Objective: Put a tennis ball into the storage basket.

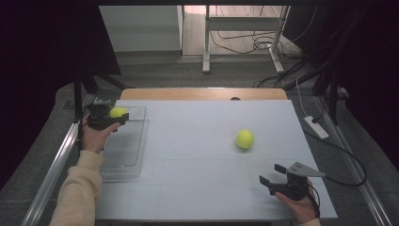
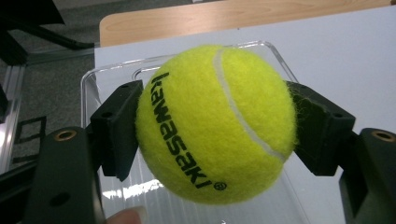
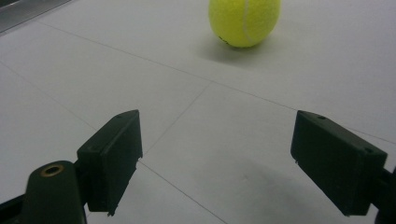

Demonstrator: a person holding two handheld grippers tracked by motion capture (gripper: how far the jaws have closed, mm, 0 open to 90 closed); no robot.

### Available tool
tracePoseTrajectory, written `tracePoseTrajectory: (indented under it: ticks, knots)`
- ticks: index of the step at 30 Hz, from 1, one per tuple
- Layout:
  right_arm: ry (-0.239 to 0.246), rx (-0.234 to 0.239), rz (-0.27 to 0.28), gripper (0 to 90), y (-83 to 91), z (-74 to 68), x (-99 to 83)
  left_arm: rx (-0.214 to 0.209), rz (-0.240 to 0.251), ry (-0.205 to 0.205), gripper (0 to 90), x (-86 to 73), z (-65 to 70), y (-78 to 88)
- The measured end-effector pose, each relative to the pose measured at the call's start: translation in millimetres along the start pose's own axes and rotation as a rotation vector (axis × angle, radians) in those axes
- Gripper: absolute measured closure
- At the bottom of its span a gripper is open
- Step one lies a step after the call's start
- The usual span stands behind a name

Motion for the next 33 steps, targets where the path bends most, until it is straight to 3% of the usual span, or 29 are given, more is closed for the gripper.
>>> tracePoseTrajectory:
  ticks: [19, 29, 33]
  knots:
    - [-0.004, 0.0, -0.001, 16.4, -0.4, 0.6, -0.1, 0.026, -0.089, 0.005, 27.1, -1.1, -10.0, -22.6]
    - [-0.004, -0.001, -0.002, 16.5, 0.0, 0.8, -0.2, 0.03, -0.135, 0.027, 27.0, -5.3, -14.6, -34.8]
    - [-0.005, 0.0, 0.0, 16.4, -0.1, 0.7, -0.2, 0.045, -0.158, 0.012, 27.0, -6.3, -16.8, -37.6]
Point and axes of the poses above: each handheld gripper's, and its own axes: y roughly backward along the jaws, x roughly out of its top, z roughly to its right, the point moved 3 cm from there along -y, roughly forward along the jaws, and after that the axes turned 7 degrees about -x, right-handed, at the moved point
